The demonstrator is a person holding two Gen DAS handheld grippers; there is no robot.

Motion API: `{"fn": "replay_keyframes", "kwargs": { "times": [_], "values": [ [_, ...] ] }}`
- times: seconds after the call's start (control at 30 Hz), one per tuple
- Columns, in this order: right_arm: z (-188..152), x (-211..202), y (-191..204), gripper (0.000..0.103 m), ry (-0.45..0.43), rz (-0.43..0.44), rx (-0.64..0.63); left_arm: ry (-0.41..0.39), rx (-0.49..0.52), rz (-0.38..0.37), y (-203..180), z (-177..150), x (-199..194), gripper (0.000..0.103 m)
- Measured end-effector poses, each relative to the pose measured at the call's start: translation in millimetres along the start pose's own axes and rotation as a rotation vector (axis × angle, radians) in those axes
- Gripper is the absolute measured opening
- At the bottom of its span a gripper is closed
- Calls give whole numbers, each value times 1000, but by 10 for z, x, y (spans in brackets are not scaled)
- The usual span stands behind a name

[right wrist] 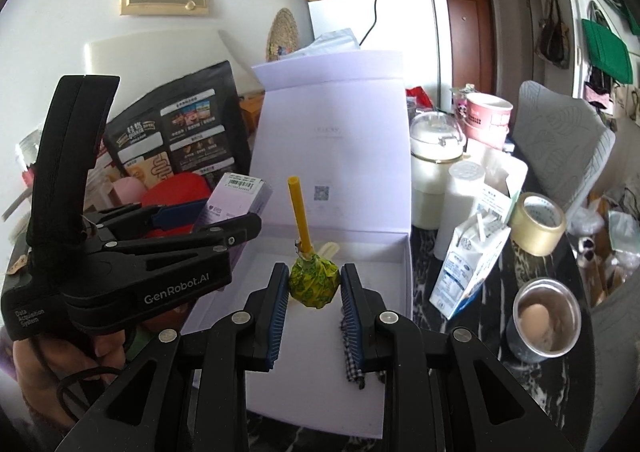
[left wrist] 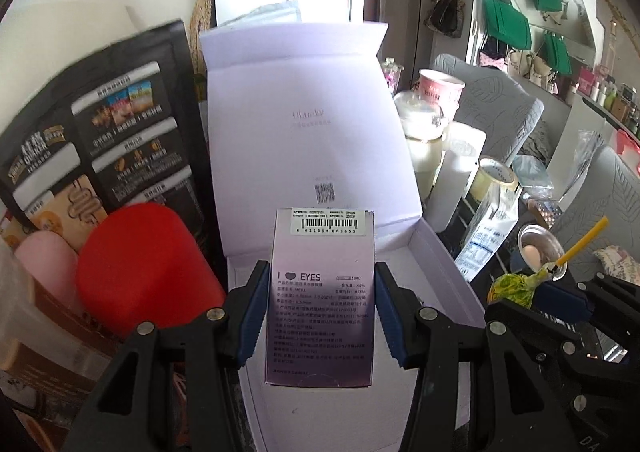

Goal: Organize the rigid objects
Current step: 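Lower the purple box with the left gripper while the right gripper lowers the lollipop into the box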

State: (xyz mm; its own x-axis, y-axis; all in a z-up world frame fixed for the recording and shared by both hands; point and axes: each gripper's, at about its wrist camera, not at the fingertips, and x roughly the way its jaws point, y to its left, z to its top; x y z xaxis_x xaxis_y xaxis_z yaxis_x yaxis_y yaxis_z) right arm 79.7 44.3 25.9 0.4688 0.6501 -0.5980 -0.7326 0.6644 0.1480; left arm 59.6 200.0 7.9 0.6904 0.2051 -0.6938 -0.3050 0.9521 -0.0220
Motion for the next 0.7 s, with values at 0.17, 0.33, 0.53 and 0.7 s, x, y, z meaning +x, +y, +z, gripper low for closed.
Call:
{"fn": "replay_keyframes", "kwargs": {
  "times": [0.17,0.33,0.53,0.7],
  "values": [
    [-95,195,-48,26,59,1,11,51,8,10,4,-53,201,51],
    [-145,340,-87,26,106,0,20,105,36,31,-26,-104,370,51],
    [-202,521,-131,26,159,-10,20,171,39,22,-68,-166,582,51],
    [-257,632,-164,26,196,-17,26,205,47,14,-143,-191,690,51]
  ]
}}
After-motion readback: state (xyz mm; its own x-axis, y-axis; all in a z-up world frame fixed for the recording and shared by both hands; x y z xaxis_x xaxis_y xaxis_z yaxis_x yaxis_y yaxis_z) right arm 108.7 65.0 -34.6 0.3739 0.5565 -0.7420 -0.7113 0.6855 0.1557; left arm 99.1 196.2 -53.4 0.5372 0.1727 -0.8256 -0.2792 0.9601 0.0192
